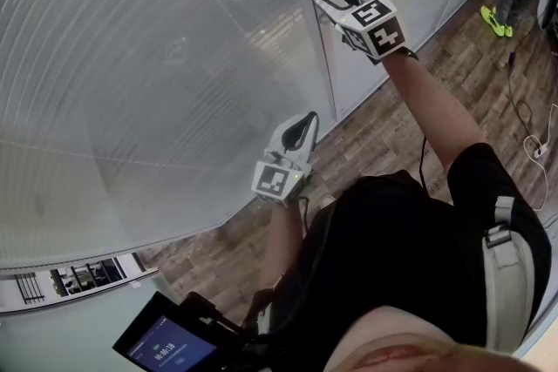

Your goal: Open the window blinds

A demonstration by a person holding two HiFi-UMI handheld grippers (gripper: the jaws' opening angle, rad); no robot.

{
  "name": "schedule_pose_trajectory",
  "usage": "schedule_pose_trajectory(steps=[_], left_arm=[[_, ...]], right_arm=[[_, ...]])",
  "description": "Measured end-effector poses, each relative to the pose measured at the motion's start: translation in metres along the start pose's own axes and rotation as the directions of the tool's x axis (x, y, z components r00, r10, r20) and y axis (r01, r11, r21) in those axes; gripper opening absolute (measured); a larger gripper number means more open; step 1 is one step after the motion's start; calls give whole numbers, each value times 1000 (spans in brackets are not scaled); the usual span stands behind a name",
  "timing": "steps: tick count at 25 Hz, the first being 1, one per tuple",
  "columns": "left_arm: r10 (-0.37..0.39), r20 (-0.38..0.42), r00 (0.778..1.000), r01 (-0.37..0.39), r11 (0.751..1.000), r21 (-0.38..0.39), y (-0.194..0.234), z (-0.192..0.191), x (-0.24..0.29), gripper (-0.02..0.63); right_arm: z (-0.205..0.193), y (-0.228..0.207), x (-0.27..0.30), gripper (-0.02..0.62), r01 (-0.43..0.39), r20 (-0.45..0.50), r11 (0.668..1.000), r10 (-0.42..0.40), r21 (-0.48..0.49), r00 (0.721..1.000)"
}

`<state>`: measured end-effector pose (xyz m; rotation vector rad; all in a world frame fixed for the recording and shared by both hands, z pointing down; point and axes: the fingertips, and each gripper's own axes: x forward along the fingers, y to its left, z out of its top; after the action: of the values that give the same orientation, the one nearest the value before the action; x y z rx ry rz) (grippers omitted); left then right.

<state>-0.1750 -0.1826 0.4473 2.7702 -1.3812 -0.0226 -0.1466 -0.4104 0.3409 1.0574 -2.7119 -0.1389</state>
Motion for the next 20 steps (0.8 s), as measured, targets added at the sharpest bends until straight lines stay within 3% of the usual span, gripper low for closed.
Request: schedule_pose_trajectory(steps=[4,7,12,16,18,20], left_arm=[[-11,20,1000,11,1000,-2,-1,3,3,3],[-23,2,1000,23,1000,-9,-5,0,2,3],[-26,-4,1000,26,999,-23,-7,-4,3,3],[-23,42,999,22,1000,9,-3,-4,3,3],[-28,20,999,29,1000,-9,-7,-3,4,3],[-35,-1,999,34,999,-20,-11,-3,5,3]], right_arm=[[0,-4,0,126,-53,42,965,44,255,998],[0,-3,0,126,-60,54,949,45,309,998],[1,-3,0,126,-58,65,951,40,305,997],[1,-2,1,130,-63,78,960,43,272,996],[0,1,0,138,-63,75,974,47,219,996],[-1,6,-2,191,-54,59,995,49,89,997]])
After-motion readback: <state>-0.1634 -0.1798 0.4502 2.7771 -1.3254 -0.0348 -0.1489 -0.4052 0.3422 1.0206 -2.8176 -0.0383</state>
